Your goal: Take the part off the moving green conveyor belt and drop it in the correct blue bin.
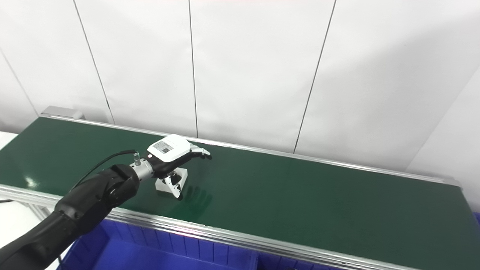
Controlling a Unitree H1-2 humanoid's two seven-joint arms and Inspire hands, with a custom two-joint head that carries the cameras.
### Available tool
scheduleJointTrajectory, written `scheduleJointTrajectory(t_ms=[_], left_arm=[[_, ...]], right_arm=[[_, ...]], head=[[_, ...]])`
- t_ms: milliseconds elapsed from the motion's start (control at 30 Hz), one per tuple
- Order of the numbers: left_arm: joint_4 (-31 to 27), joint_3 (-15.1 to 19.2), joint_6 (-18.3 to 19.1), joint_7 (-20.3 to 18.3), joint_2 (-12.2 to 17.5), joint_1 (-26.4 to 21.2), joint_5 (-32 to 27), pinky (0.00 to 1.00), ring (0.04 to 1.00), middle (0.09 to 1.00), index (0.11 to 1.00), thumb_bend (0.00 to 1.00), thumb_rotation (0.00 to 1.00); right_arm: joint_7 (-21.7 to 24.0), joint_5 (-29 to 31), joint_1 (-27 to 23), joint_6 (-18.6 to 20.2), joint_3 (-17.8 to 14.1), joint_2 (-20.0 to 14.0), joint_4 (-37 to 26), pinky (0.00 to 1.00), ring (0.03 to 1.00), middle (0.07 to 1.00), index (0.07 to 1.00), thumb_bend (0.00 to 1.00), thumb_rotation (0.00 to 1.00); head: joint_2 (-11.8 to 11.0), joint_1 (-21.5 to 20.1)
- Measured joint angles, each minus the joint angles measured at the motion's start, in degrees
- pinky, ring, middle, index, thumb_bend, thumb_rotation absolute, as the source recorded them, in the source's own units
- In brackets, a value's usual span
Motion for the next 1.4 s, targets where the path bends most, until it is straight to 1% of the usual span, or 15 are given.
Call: scheduleJointTrajectory(t_ms=[33,133,233,333,400,467,667,800,833,933,1133,1300,1400], left_arm=[[0.1,-0.5,0.6,0.0,-0.2,-0.1,0.3,0.64,0.723,0.773,0.796,1.00,0.04],[0.3,-1.8,2.6,0.1,-1.0,-0.2,2.3,0.67,0.743,0.799,0.814,1.00,0.08],[1.5,-3.2,5.2,0.2,-2.4,-1.0,4.1,0.69,0.754,0.810,0.831,1.00,0.10],[3.4,-4.2,5.7,1.1,-3.1,-2.0,4.6,0.71,0.766,0.815,0.847,1.00,0.10],[4.7,-4.9,5.8,1.6,-3.5,-2.6,5.1,0.73,0.777,0.822,0.854,1.00,0.11],[5.6,-5.6,6.7,1.6,-3.8,-3.2,5.6,0.74,0.790,0.831,0.858,1.00,0.09],[6.5,-7.4,9.8,2.9,-6.0,-4.3,6.8,0.74,0.797,0.829,0.854,1.00,0.06],[8.5,-8.5,10.5,4.1,-7.2,-5.6,7.0,0.73,0.792,0.824,0.841,1.00,0.05],[8.8,-8.8,10.6,4.3,-7.4,-5.9,7.0,0.73,0.792,0.823,0.838,1.00,0.07],[9.6,-9.8,10.7,4.8,-7.4,-6.5,7.0,0.73,0.794,0.825,0.839,1.00,0.06],[10.4,-11.3,10.7,4.8,-7.5,-7.5,6.8,0.72,0.785,0.816,0.821,1.00,0.06],[10.4,-12.0,10.4,4.4,-7.4,-7.7,6.6,0.73,0.796,0.822,0.830,1.00,0.07],[10.4,-13.1,10.4,3.5,-7.4,-8.3,6.7,0.71,0.771,0.804,0.823,1.00,0.06]], right_arm=[[0.0,0.0,0.0,0.0,0.0,0.0,0.0,0.88,0.887,0.866,0.864,0.87,0.99],[0.1,0.0,0.0,0.0,0.0,0.0,0.0,0.87,0.884,0.865,0.866,0.86,0.99],[0.1,-0.1,0.0,0.0,0.2,0.0,0.0,0.87,0.883,0.866,0.866,0.86,0.99],[0.1,-0.1,0.0,-0.1,0.3,0.0,0.0,0.87,0.885,0.867,0.866,0.88,0.99],[0.1,-0.1,0.0,-0.2,0.3,0.0,0.0,0.87,0.886,0.867,0.864,0.88,0.99],[0.1,-0.1,0.0,-0.2,0.3,0.1,0.0,0.87,0.886,0.867,0.866,0.88,0.99],[0.1,-0.1,0.0,-0.2,0.4,0.2,0.0,0.86,0.884,0.869,0.869,0.89,0.99],[-0.7,-0.5,0.1,-0.2,1.1,0.3,0.0,0.86,0.886,0.869,0.870,0.88,1.00],[-0.8,-0.5,0.2,-0.2,1.2,0.3,0.0,0.86,0.886,0.868,0.869,0.88,1.00],[-1.2,-0.7,0.3,-0.2,1.6,0.2,0.0,0.85,0.880,0.866,0.868,0.87,1.00],[-1.9,-0.9,0.4,-0.2,2.1,0.2,-0.1,0.84,0.873,0.863,0.867,0.87,1.00],[-2.3,-0.9,0.5,-0.2,2.6,0.0,-0.6,0.85,0.882,0.871,0.874,0.88,1.00],[-2.3,-0.9,0.5,-0.2,2.6,0.0,-1.0,0.85,0.883,0.867,0.870,0.88,1.00]], head=[[0.0,0.0],[0.1,-0.2],[0.0,-0.3],[0.0,-0.4],[0.0,-0.4],[-0.1,-0.4],[0.0,-0.8],[0.0,-1.1],[0.1,-1.1],[0.2,-1.1],[0.6,-1.0],[0.7,-1.1],[1.0,-1.1]])
